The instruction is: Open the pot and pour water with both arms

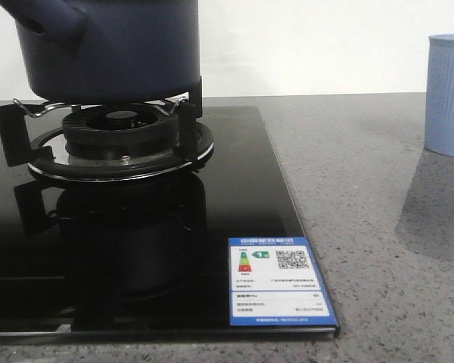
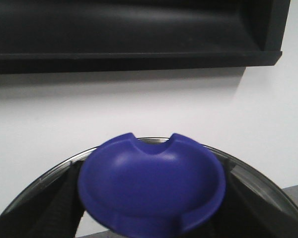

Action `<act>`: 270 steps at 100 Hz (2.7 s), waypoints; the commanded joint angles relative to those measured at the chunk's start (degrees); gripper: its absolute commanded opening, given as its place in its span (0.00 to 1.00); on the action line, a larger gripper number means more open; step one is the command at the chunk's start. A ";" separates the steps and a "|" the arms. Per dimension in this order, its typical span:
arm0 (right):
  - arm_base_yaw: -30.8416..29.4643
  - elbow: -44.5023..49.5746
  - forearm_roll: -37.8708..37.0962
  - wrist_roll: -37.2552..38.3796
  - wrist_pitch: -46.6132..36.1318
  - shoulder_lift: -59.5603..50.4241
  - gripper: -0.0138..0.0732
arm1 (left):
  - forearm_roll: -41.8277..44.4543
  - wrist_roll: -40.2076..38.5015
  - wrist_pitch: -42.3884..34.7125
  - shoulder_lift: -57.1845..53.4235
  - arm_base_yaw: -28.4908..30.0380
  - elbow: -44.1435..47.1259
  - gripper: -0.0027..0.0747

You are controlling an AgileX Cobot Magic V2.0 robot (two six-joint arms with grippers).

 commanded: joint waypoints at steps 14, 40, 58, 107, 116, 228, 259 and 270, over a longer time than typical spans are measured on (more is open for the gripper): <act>0.02 1.36 0.37 -0.73 -10.99 3.76 0.93 | 0.70 -0.66 -2.24 -5.47 3.49 -2.16 0.59; 0.56 0.81 0.37 -0.73 -18.91 14.24 0.93 | 0.70 -0.54 -1.30 -8.79 5.05 -2.16 0.59; 5.35 -0.68 -0.20 -0.94 -27.40 22.47 0.93 | 0.70 -0.54 -0.63 -9.29 5.05 -2.16 0.59; 9.28 -2.64 -2.56 0.39 -44.16 41.37 0.93 | 0.70 -0.54 -0.63 -9.29 5.05 -2.16 0.59; 9.74 -3.67 -3.37 1.52 -47.89 43.69 0.93 | 0.70 -0.54 -0.63 -9.29 5.05 -2.16 0.59; 9.64 -8.53 -5.44 4.93 -60.43 59.73 0.57 | 0.73 -0.54 -0.63 -9.29 5.05 -2.16 0.59; 9.64 -8.53 -10.70 4.93 -59.08 58.11 0.56 | 0.96 -0.54 -0.63 -9.29 5.05 -2.16 0.59; 9.75 -8.53 -12.30 4.93 -58.14 55.84 0.56 | 1.09 -0.54 -0.63 -9.29 5.05 -2.16 0.59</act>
